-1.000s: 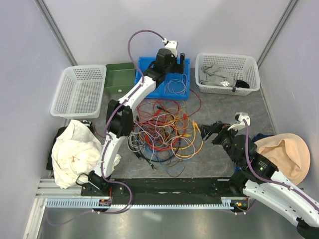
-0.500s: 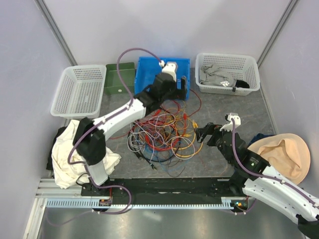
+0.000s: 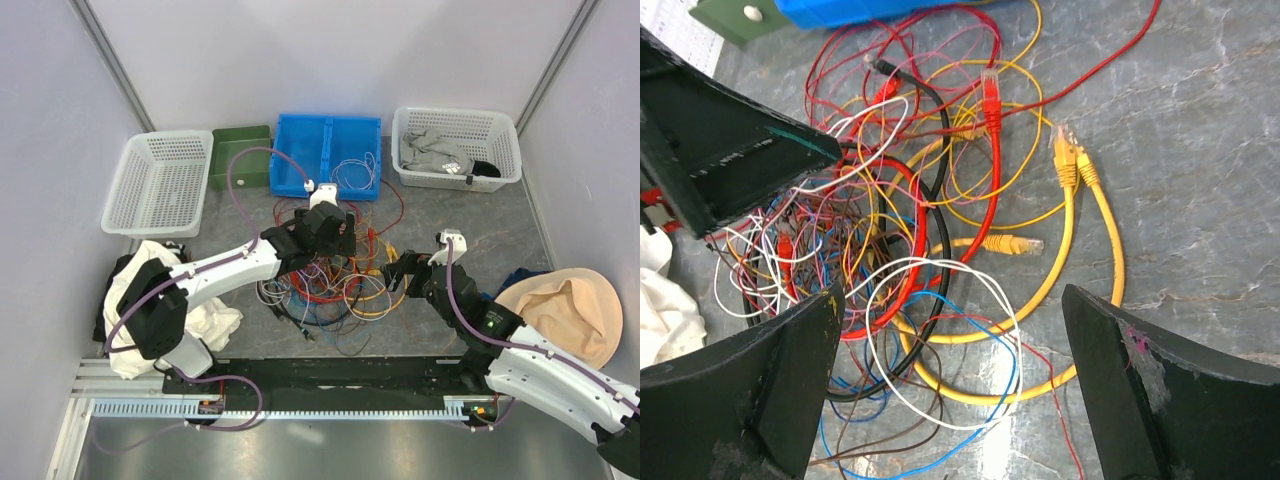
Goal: Untangle the cables
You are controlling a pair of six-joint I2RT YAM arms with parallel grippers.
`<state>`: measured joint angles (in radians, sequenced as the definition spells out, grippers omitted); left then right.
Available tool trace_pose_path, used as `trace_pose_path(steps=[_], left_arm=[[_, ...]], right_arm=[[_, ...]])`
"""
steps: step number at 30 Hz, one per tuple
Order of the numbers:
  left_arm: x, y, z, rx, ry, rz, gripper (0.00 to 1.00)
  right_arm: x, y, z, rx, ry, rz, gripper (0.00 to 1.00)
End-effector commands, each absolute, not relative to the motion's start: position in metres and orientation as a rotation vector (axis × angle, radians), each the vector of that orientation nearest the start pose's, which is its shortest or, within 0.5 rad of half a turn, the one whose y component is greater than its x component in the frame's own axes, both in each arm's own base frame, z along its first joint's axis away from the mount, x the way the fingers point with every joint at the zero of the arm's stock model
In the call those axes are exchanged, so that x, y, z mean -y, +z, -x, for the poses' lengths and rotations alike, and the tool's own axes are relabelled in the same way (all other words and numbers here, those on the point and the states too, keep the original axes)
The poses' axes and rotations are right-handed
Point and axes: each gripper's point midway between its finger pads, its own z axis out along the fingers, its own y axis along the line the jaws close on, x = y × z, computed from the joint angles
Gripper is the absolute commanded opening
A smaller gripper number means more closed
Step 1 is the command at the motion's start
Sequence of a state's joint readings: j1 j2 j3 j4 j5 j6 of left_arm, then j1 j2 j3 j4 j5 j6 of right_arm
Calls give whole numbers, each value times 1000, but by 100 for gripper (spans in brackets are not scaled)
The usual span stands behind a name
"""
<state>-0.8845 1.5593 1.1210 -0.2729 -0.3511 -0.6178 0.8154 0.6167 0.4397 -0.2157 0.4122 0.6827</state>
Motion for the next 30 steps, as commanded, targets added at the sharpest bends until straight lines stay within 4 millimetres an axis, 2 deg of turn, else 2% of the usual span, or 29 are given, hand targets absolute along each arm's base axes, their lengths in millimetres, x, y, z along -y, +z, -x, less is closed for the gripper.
trace_pose_path(steps=[1, 6, 8, 9, 10, 12, 13, 16, 17, 19, 20, 25, 27, 30], left_arm=[[297, 124, -306, -2292, -289, -66, 99], [301, 88, -297, -2390, -271, -139, 96], [304, 80, -294, -2415, -275, -167, 91], [306, 78, -292, -2424, -282, -169, 86], [305, 79, -291, -2424, -290, -162, 76], [303, 89, -292, -2399, -300, -145, 64], [303, 104, -292, -2361, -322, -144, 51], [300, 142, -291, -2252, -322, -170, 30], [299, 170, -289, -2191, -363, -161, 24], [298, 201, -285, -2121, -401, -182, 7], [295, 224, -281, -2076, -444, -173, 2], [293, 287, -260, -1955, -628, -211, 2], [297, 311, -248, -1902, -732, -256, 2], [307, 347, -233, -1824, -854, -339, 2]], right_arm=[[-174, 176, -221, -1927, 661, -154, 98], [-167, 173, -219, -1918, 646, -172, 98], [-166, 174, -219, -1916, 647, -176, 98], [-166, 174, -219, -1916, 648, -178, 98], [-165, 174, -218, -1919, 647, -179, 98], [-164, 175, -218, -1917, 647, -180, 98], [-164, 175, -217, -1915, 650, -180, 98], [-164, 179, -216, -1906, 660, -182, 98], [-164, 181, -217, -1901, 666, -183, 98], [-165, 182, -216, -1900, 673, -182, 97], [-165, 182, -216, -1900, 674, -183, 97], [-170, 191, -216, -1881, 708, -165, 97], [-174, 203, -215, -1853, 740, -140, 97], [-190, 233, -210, -1770, 844, -49, 97]])
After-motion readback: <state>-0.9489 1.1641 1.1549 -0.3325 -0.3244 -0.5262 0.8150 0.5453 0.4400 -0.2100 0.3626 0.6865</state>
